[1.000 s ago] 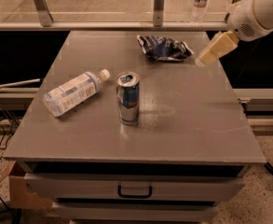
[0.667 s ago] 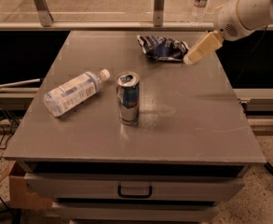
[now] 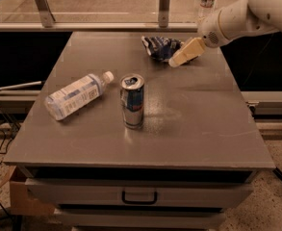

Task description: Move blue chip bag near redbull can

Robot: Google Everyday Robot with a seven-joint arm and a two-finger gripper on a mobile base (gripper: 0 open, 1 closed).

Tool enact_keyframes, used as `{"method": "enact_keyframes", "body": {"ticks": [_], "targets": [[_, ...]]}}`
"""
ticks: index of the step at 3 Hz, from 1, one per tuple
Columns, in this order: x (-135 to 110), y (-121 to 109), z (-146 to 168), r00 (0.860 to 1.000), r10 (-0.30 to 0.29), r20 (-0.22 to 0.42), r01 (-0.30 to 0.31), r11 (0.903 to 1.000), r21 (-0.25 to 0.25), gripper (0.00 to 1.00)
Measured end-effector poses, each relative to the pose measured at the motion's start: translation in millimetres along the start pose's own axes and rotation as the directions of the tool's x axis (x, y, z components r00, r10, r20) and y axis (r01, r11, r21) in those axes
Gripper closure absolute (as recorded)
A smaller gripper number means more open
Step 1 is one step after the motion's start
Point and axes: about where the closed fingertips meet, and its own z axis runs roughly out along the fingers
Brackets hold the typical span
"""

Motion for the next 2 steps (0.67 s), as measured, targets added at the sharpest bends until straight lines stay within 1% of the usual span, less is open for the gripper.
{"method": "enact_keyframes", "body": {"ticks": [1, 2], "targets": [[1.9, 2.5, 32.5, 0.998, 0.044, 0.033, -0.043, 0.9982, -0.041, 0.00], [7.3, 1.5, 53.5, 0.996, 0.080, 0.039, -0.077, 0.9952, -0.060, 0.00]]}}
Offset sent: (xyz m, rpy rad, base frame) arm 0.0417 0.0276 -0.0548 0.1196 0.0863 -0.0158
